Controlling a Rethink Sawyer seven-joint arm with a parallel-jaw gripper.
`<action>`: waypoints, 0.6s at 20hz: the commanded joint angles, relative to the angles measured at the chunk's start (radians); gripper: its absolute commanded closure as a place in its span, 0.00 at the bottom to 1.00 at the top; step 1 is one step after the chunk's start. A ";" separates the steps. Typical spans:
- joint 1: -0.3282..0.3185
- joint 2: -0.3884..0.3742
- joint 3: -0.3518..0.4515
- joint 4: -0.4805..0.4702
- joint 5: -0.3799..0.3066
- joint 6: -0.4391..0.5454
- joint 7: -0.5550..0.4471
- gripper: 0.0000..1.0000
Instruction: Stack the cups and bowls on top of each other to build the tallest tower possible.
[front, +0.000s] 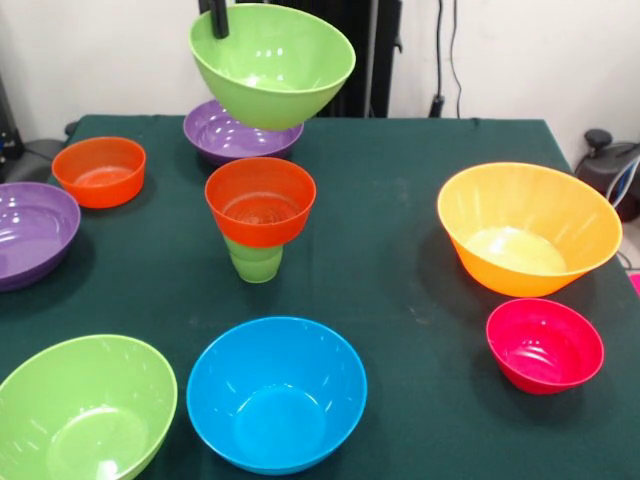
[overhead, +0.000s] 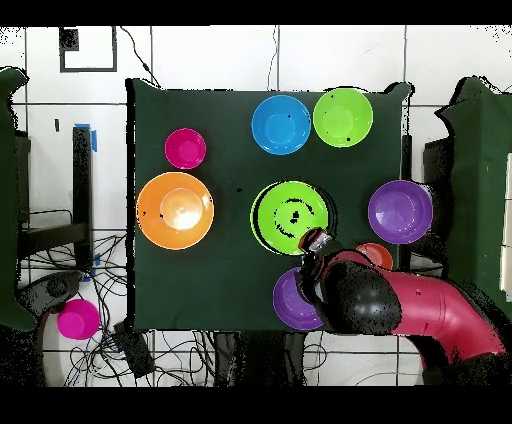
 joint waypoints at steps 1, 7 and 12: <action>0.016 0.090 0.047 -0.053 -0.076 0.100 -0.187 1.00; 0.051 0.175 0.001 -0.094 -0.150 0.087 -0.167 1.00; 0.093 0.262 -0.048 -0.163 -0.237 0.059 -0.132 1.00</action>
